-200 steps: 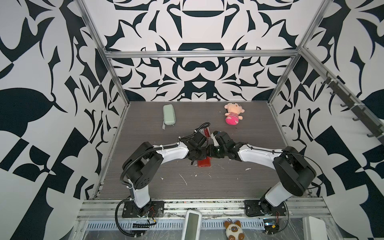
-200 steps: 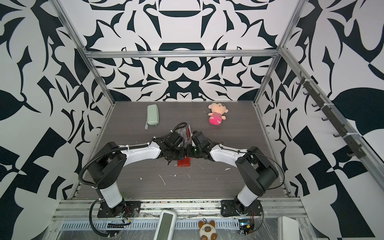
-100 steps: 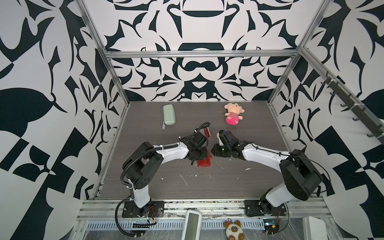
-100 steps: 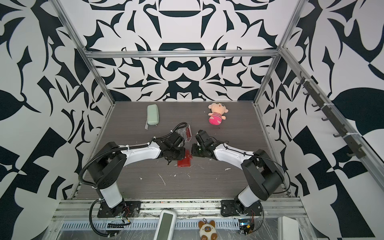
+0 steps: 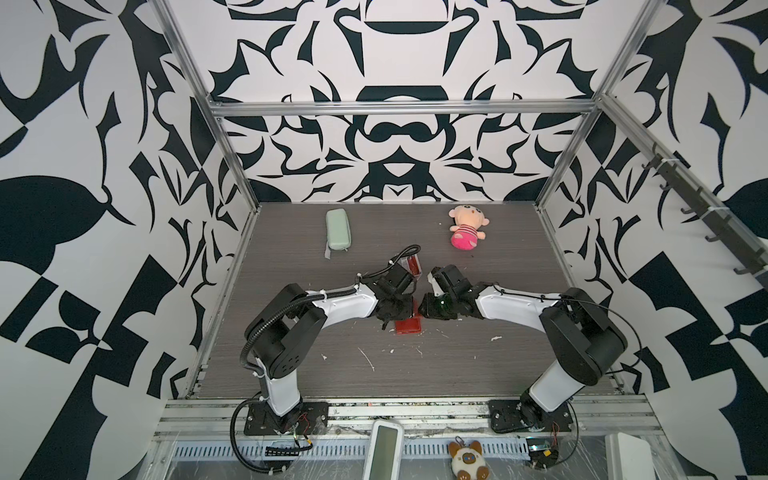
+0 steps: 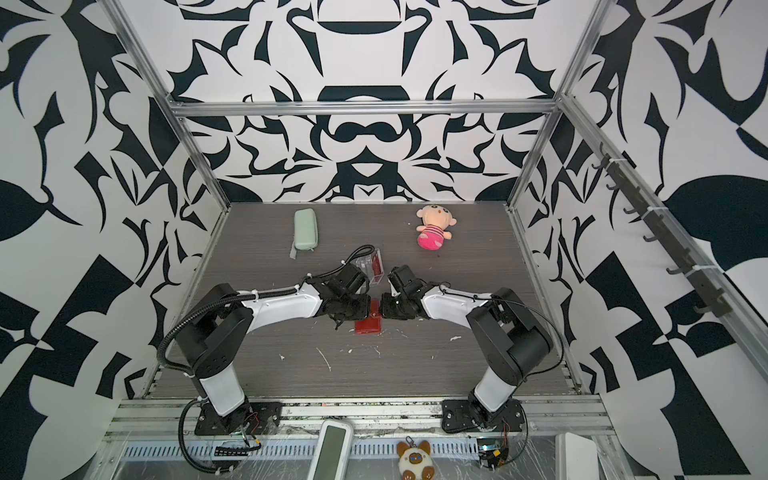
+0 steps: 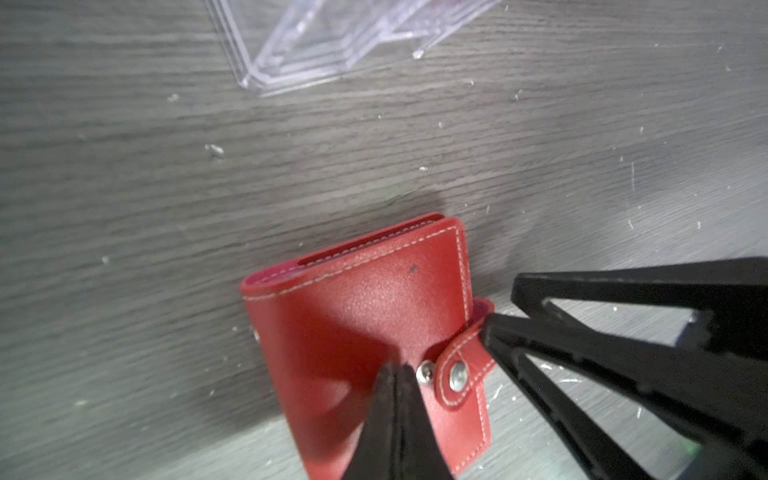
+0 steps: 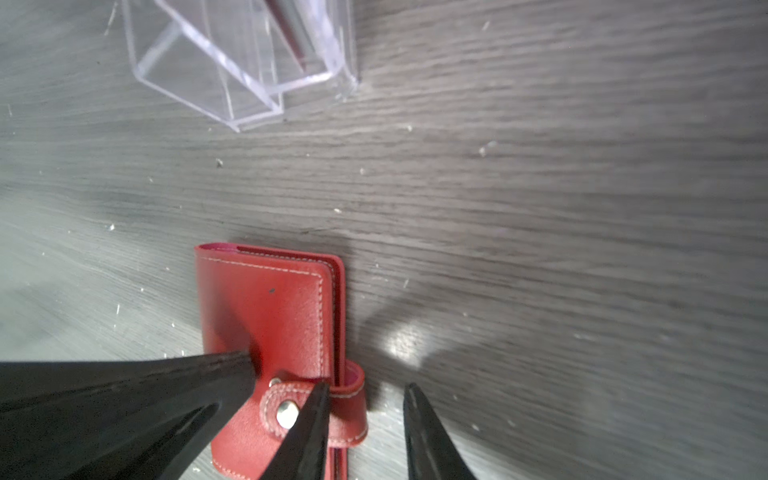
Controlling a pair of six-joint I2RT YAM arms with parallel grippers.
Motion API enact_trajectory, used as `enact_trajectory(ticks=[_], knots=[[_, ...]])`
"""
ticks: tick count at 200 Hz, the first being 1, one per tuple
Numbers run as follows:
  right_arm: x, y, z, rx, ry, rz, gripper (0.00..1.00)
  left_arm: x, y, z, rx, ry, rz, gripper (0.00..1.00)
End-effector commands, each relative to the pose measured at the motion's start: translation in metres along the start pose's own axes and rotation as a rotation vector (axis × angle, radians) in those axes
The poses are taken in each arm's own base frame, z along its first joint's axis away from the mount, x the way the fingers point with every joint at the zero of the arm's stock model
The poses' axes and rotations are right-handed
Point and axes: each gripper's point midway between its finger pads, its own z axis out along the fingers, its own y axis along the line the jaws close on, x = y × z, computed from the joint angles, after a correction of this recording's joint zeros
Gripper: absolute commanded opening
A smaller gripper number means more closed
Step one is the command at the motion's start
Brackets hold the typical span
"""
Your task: Put the credit cards into the card holder
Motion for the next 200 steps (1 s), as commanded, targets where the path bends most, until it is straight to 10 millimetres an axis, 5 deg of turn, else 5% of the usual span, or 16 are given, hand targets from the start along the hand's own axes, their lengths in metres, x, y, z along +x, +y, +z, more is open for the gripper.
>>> enact_trajectory(ticks=[1, 96, 142, 200], knots=[[-0.003, 0.009, 0.0, -0.032, 0.004, -0.027, 0.34, 0.015, 0.014, 0.005, -0.049, 0.048, 0.001, 0.06], [0.003, -0.002, 0.007, 0.012, 0.025, -0.02, 0.34, -0.003, -0.015, -0.019, 0.078, -0.031, 0.042, 0.21], [0.004, -0.004, 0.009, 0.016, 0.029, -0.019, 0.34, 0.0, -0.027, -0.011, 0.146, -0.003, 0.027, 0.22], [0.004, -0.004, 0.009, 0.018, 0.032, -0.02, 0.34, 0.009, -0.014, 0.0, 0.09, 0.036, -0.018, 0.22]])
